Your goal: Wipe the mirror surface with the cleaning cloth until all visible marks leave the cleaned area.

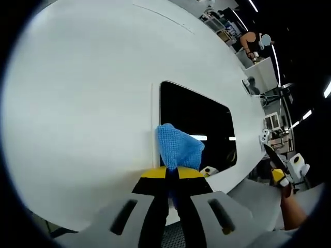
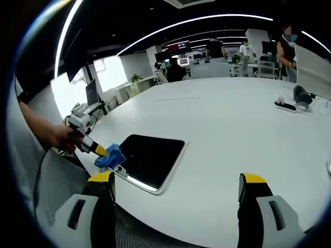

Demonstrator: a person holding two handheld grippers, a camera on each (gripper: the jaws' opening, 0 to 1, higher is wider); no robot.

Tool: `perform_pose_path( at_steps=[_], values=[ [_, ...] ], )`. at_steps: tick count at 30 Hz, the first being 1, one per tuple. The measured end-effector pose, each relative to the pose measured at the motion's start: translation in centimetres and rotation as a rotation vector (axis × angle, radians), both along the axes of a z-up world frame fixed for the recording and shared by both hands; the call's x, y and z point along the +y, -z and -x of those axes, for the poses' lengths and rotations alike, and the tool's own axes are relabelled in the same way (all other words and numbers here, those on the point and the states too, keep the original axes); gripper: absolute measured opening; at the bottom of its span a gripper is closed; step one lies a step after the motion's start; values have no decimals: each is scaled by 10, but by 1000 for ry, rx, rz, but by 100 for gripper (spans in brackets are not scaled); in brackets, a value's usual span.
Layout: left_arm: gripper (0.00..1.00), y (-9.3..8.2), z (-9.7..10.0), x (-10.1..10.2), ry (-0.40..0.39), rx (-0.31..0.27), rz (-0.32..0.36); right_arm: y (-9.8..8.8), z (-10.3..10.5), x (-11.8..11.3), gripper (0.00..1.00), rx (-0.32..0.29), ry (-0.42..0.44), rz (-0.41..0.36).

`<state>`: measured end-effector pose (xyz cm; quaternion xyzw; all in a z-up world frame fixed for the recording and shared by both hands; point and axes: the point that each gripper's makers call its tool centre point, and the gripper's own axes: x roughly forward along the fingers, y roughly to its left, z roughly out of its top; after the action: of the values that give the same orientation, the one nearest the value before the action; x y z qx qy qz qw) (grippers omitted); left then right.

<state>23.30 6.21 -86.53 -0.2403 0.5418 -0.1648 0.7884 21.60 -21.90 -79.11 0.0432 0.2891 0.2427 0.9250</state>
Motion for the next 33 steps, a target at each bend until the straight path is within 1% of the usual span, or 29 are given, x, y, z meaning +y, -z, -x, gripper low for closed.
perform_pose_path(
  at_steps=[5,8,18,20,27,33],
  values=[
    [2,0,0,0,7,-9,-2,-1,1,3,99,-4,4,-7],
    [2,-1,1,-3,14,-10,-3,0,2,4,99,0,4,-7],
    [2,0,1,-21,40,-8,-2,0,5,0,99,-6,15,-11],
    [2,1,0,-24,43,-1,-2,-1,5,0,99,-8,21,-23],
    [2,0,-1,-35,49,8,-2,2,6,-5,99,-7,21,-10],
    [2,1,-1,-42,53,8,2,0,6,-6,99,-11,23,-13]
  ],
)
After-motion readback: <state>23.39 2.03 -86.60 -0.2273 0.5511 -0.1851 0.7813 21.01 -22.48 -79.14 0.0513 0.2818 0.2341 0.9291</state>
